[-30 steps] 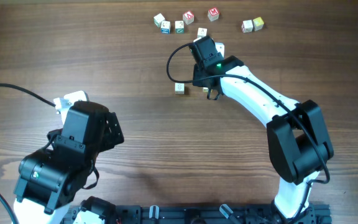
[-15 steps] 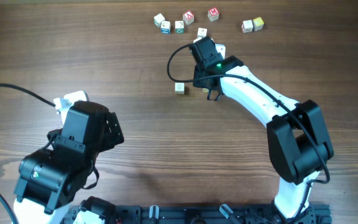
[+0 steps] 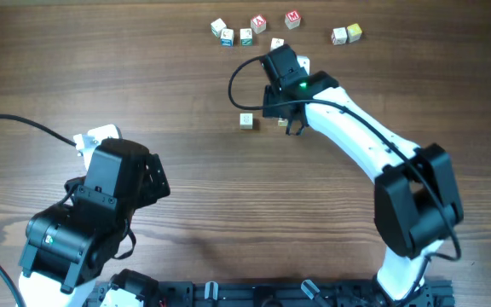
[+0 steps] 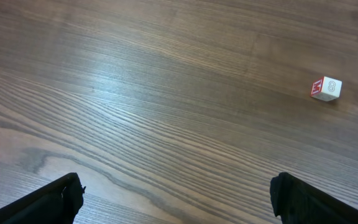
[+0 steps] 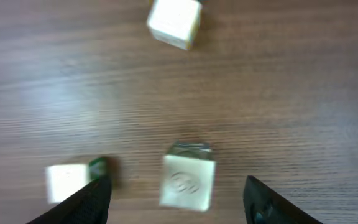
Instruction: Form a tower
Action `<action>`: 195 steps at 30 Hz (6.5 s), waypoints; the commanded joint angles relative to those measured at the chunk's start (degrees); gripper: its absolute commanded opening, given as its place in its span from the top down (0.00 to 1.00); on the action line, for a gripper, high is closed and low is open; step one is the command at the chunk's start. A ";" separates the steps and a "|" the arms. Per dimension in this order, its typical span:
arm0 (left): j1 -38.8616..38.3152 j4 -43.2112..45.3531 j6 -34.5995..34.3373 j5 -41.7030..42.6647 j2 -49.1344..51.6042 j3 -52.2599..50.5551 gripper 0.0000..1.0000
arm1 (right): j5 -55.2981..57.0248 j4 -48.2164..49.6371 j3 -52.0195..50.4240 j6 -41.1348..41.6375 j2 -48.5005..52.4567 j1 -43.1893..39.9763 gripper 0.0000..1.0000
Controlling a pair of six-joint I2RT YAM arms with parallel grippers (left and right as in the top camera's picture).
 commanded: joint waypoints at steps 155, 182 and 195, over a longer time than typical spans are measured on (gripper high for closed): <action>0.33 0.02 -0.59 -0.13 -0.02 -0.20 0.00 | -6.56 2.71 -0.61 1.97 10.47 -1.90 0.38; 0.33 0.02 -0.59 -0.13 -0.02 -0.20 0.00 | -9.55 0.96 -0.57 -2.54 10.43 -1.90 0.77; 0.33 0.02 -0.59 -0.13 -0.02 -0.20 0.00 | -9.53 -1.25 0.79 -2.58 9.86 -1.81 0.55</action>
